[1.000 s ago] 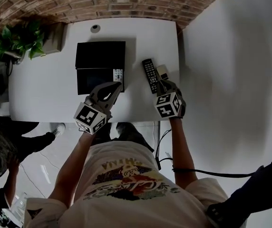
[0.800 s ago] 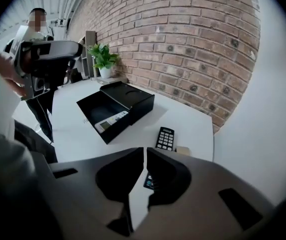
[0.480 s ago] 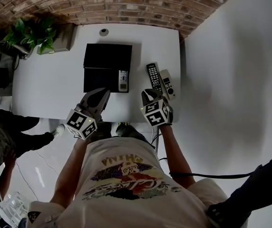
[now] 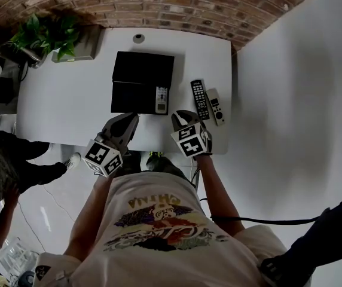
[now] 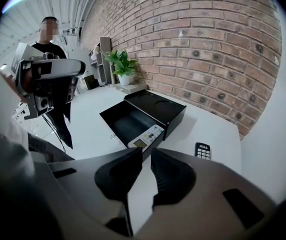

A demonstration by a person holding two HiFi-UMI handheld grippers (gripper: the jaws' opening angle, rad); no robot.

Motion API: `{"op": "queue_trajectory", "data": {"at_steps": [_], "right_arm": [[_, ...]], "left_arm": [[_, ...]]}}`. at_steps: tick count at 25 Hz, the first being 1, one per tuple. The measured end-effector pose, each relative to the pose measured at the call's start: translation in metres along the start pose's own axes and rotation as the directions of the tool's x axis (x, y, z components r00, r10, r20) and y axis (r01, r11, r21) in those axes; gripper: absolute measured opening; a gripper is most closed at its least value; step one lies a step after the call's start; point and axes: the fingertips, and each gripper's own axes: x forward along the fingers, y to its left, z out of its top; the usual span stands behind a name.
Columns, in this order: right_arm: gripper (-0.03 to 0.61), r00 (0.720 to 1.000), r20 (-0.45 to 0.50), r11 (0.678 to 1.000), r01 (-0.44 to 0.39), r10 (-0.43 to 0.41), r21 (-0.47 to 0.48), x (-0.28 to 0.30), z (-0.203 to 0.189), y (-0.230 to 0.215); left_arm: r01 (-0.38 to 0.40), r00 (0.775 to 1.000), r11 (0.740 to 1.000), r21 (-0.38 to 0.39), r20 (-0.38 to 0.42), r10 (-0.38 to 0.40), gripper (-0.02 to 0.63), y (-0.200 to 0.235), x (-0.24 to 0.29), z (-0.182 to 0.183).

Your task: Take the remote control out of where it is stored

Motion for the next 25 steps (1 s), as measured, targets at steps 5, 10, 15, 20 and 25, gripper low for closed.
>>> {"op": "queue_trajectory", "data": {"at_steps": [5, 10, 15, 20, 25], "right_arm": [[0.085, 0.999, -0.036, 1.000, -0.018, 0.018, 0.006, 0.012, 0.004, 0.018], [0.150, 0.994, -0.098, 0.996, -0.033, 0.041, 0.079, 0.026, 0.000, 0.032], [0.153, 0.991, -0.129, 0.986, -0.001, 0.023, 0.167, 0.038, 0.006, 0.033], [0.153, 0.986, -0.167, 0.976, 0.050, -0.014, 0.210, 0.053, 0.012, 0.030], [0.153, 0.976, -0.215, 0.964, 0.076, -0.020, 0.254, 0.069, 0.009, 0.032]], "left_arm": [[0.014, 1.000, 1.000, -0.014, 0.002, -0.014, 0.003, 0.009, -0.007, 0.001], [0.047, 0.999, 0.999, -0.026, -0.018, -0.048, 0.003, 0.023, -0.013, 0.002], [0.089, 0.995, 0.995, -0.046, -0.044, -0.091, 0.003, 0.039, -0.016, 0.001], [0.132, 0.988, 0.989, -0.070, -0.069, -0.137, 0.003, 0.051, -0.013, -0.003], [0.158, 0.983, 0.983, -0.091, -0.080, -0.166, 0.003, 0.064, -0.010, -0.007]]}}
